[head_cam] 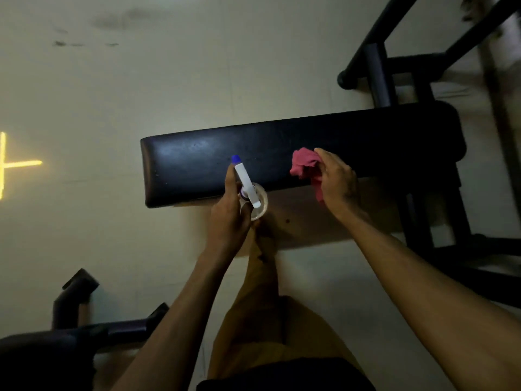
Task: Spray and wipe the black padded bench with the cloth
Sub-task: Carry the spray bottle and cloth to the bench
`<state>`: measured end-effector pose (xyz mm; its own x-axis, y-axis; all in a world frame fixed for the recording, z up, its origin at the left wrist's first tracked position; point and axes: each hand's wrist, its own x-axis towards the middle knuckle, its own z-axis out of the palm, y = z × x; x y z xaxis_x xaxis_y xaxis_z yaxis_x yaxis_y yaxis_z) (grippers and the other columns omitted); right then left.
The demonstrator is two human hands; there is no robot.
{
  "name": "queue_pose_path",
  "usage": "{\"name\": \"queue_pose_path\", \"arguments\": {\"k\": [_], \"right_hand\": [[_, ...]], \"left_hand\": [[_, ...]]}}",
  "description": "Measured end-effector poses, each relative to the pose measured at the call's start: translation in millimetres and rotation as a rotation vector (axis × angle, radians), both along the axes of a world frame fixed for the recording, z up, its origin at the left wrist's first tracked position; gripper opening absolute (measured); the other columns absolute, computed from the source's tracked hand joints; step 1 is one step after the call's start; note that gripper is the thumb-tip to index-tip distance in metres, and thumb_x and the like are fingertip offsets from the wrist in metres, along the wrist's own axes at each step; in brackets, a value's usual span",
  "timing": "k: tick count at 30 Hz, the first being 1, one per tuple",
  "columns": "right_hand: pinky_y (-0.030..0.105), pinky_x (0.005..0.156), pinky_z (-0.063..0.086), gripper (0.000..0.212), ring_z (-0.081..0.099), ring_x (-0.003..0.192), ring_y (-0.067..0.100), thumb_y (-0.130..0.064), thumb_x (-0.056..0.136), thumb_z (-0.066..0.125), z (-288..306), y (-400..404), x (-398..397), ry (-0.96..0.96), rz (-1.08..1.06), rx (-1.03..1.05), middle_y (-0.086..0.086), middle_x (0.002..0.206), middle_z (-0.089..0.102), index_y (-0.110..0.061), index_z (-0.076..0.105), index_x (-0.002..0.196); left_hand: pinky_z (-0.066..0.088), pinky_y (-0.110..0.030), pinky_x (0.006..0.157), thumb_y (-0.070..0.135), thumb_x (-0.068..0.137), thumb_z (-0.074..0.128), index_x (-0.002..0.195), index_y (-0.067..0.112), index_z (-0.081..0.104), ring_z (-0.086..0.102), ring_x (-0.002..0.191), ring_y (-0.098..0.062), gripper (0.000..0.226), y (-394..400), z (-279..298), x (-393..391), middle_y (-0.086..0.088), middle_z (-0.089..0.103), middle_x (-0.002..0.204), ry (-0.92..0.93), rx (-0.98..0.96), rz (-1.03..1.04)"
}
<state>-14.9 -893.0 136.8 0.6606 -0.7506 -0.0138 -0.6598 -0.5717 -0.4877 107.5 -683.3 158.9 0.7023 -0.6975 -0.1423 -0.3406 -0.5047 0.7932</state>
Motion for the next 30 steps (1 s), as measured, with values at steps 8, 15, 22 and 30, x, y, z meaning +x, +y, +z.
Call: {"name": "queue_pose_path", "arguments": {"k": [8, 15, 22, 30], "right_hand": [[0.048, 0.109, 0.048, 0.047, 0.054, 0.133, 0.039, 0.003, 0.1, 0.053, -72.1, -138.9, 33.4, 0.079, -0.107, -0.092, 0.021, 0.145, 0.055, -0.003, 0.05, 0.146], [0.049, 0.128, 0.002, 0.06, 0.005, 0.157, 0.032, -0.024, 0.109, 0.042, -217.9, -133.6, 40.2, 0.447, 0.069, 0.142, 0.018, 0.169, 0.01, -0.011, 0.017, 0.161], [0.053, 0.124, -0.005, 0.073, -0.001, 0.157, 0.034, -0.054, 0.105, 0.032, -264.4, -113.1, 31.4, 0.503, 0.107, 0.064, 0.018, 0.169, -0.001, -0.019, 0.005, 0.163], [0.059, 0.125, -0.002, 0.072, -0.005, 0.157, 0.036, -0.053, 0.105, 0.035, -257.2, -124.0, 21.4, 0.551, 0.214, 0.056, 0.018, 0.169, -0.005, -0.027, 0.002, 0.163]], "left_hand": [[0.052, -0.024, 0.079, 0.009, 0.099, 0.06, 0.158, 0.015, 0.013, 0.069, 0.091, -0.015, 0.076, -134.4, -74.4, 45.7, -0.002, 0.068, 0.108, 0.081, 0.013, -0.057], [0.056, -0.032, 0.079, 0.002, 0.092, 0.066, 0.153, -0.001, 0.022, 0.07, 0.091, -0.026, 0.076, -172.8, -148.1, 73.4, -0.015, 0.069, 0.112, 0.086, 0.093, -0.105], [0.046, -0.017, 0.078, 0.015, 0.091, 0.059, 0.153, 0.001, 0.02, 0.06, 0.088, -0.012, 0.075, -170.1, -172.2, 75.6, -0.014, 0.068, 0.109, 0.05, 0.117, -0.049], [0.042, -0.003, 0.077, 0.013, 0.093, 0.069, 0.15, -0.004, 0.028, 0.053, 0.093, 0.004, 0.072, -179.3, -182.8, 73.5, 0.001, 0.063, 0.116, 0.033, 0.15, 0.054]]}}
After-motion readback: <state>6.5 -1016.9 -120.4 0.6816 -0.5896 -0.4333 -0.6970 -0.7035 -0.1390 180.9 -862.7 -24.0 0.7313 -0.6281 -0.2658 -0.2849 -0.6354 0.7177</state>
